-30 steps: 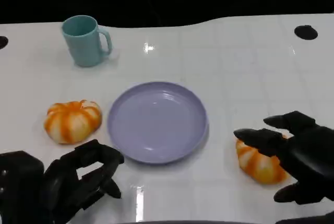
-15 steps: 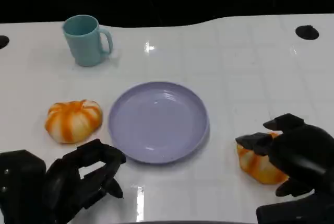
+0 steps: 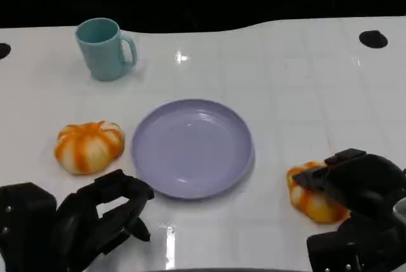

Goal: Grasp the bread from the table and place it into the plate.

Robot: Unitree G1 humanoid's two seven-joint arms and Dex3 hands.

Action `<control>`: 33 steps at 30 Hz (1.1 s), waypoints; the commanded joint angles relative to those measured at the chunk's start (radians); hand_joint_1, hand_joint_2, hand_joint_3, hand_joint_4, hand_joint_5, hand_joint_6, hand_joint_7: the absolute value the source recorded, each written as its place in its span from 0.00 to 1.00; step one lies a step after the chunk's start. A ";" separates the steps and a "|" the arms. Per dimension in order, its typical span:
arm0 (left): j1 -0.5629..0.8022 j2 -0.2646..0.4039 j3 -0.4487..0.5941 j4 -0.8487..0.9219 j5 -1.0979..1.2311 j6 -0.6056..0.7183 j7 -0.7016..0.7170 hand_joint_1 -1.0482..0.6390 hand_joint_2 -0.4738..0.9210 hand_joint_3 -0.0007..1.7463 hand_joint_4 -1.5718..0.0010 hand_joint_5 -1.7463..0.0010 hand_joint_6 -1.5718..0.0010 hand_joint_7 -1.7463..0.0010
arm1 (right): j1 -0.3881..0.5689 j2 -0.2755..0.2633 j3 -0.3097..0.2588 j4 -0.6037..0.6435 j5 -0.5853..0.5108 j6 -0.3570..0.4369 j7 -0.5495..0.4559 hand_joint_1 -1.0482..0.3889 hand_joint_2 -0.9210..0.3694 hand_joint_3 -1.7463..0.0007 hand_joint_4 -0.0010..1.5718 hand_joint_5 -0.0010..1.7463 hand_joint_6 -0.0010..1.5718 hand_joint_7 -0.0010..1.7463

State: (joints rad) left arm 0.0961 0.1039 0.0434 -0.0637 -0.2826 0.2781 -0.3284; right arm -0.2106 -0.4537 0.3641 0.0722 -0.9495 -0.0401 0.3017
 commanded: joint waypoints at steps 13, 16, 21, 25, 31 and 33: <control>0.018 0.011 0.000 -0.033 0.004 0.005 0.005 0.33 1.00 0.22 0.61 0.03 0.58 0.28 | -0.143 0.054 0.023 0.307 0.107 -0.083 -0.271 0.65 0.00 0.93 0.58 0.80 0.80 0.08; 0.018 0.009 0.001 -0.039 0.001 0.013 0.009 0.33 1.00 0.22 0.61 0.02 0.58 0.27 | -0.168 0.050 0.032 0.347 0.111 -0.107 -0.306 0.64 0.04 0.83 0.55 0.97 0.72 0.38; 0.021 0.007 0.001 -0.045 0.001 0.014 0.012 0.33 1.00 0.23 0.60 0.02 0.58 0.27 | -0.188 0.055 0.035 0.389 0.124 -0.137 -0.369 0.63 0.19 0.60 0.55 1.00 0.56 0.73; 0.023 0.006 0.001 -0.048 0.001 0.016 0.013 0.33 1.00 0.23 0.60 0.03 0.58 0.28 | -0.192 0.058 0.033 0.416 0.134 -0.173 -0.432 0.65 0.26 0.51 0.57 1.00 0.53 0.83; 0.024 0.006 0.001 -0.052 -0.001 0.022 0.012 0.34 1.00 0.23 0.60 0.03 0.58 0.28 | -0.196 0.059 0.027 0.433 0.148 -0.215 -0.505 0.66 0.31 0.48 0.56 1.00 0.52 0.82; 0.023 0.004 0.001 -0.055 0.001 0.029 0.017 0.33 1.00 0.23 0.60 0.03 0.59 0.27 | -0.198 0.064 0.019 0.434 0.163 -0.226 -0.520 0.67 0.33 0.45 0.56 1.00 0.50 0.87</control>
State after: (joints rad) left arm 0.1129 0.1010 0.0394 -0.1051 -0.2824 0.2973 -0.3241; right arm -0.3923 -0.3875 0.3981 0.4977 -0.8128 -0.2535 -0.1923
